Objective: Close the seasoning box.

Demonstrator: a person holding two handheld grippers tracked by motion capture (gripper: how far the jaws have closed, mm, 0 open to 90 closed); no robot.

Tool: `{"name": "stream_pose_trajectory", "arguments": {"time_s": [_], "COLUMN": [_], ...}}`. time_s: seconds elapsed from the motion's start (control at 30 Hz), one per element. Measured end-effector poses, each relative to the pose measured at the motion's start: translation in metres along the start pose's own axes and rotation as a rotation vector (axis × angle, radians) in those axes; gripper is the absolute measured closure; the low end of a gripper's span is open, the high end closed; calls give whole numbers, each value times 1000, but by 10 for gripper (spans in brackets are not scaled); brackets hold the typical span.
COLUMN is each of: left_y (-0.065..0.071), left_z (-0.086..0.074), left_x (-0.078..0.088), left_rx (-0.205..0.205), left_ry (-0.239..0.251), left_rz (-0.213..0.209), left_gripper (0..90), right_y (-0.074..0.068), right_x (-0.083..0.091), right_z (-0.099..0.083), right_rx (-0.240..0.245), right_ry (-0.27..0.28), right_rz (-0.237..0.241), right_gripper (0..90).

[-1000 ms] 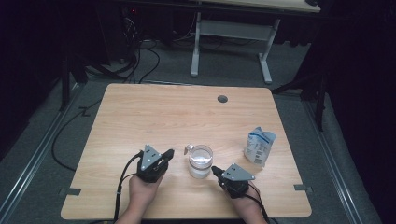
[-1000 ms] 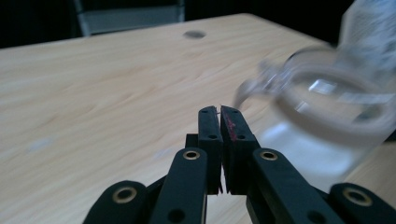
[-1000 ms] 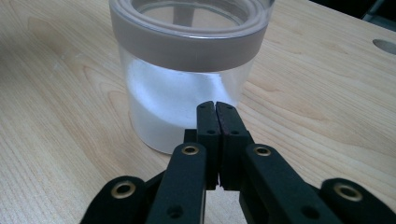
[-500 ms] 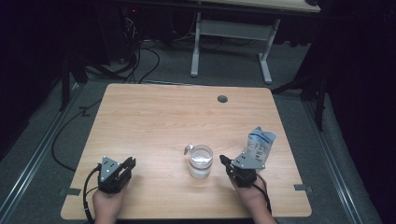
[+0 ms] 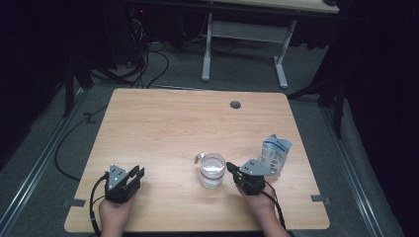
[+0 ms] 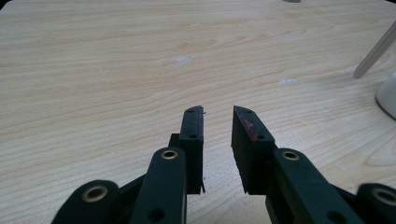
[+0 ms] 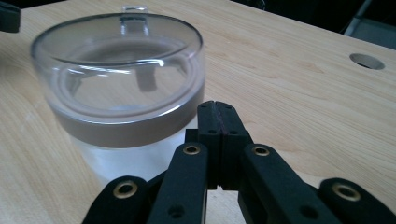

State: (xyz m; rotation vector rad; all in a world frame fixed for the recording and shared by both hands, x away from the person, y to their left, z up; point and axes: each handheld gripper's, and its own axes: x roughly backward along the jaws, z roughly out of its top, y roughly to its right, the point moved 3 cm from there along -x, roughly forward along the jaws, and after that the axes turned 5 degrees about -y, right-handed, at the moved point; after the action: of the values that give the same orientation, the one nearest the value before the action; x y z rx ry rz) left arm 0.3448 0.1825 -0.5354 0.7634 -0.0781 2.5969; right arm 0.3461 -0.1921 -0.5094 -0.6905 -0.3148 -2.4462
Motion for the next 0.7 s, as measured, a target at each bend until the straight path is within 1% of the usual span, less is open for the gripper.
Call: {"name": "stream_pose_trajectory", "arguments": {"time_s": [0.03,0.1,0.2,0.3,0.33,0.53,0.7], "left_y": [0,1,2,2,2,1,2], "left_z": [0,1,0,0,1,1,1], "left_x": [0,0,0,0,0,1,1], "left_rx": [1,-2,-6,-5,-6,3,-7], "left_ry": [0,3,0,2,2,10,1], "left_rz": [-1,-4,-8,-11,-11,-17,-23], "left_gripper": [741,742,744,744,744,744,745], "right_y": [-1,-3,-4,-7,-8,-17,-26], "right_x": [0,1,3,5,6,10,11], "right_z": [0,0,-1,-3,-3,-5,-5], "right_rx": [6,14,7,19,15,35,46], "right_ry": [4,4,4,8,6,10,15], "right_rz": [7,-5,7,11,16,32,48], "right_gripper": [900,900,900,900,900,900,900]}}
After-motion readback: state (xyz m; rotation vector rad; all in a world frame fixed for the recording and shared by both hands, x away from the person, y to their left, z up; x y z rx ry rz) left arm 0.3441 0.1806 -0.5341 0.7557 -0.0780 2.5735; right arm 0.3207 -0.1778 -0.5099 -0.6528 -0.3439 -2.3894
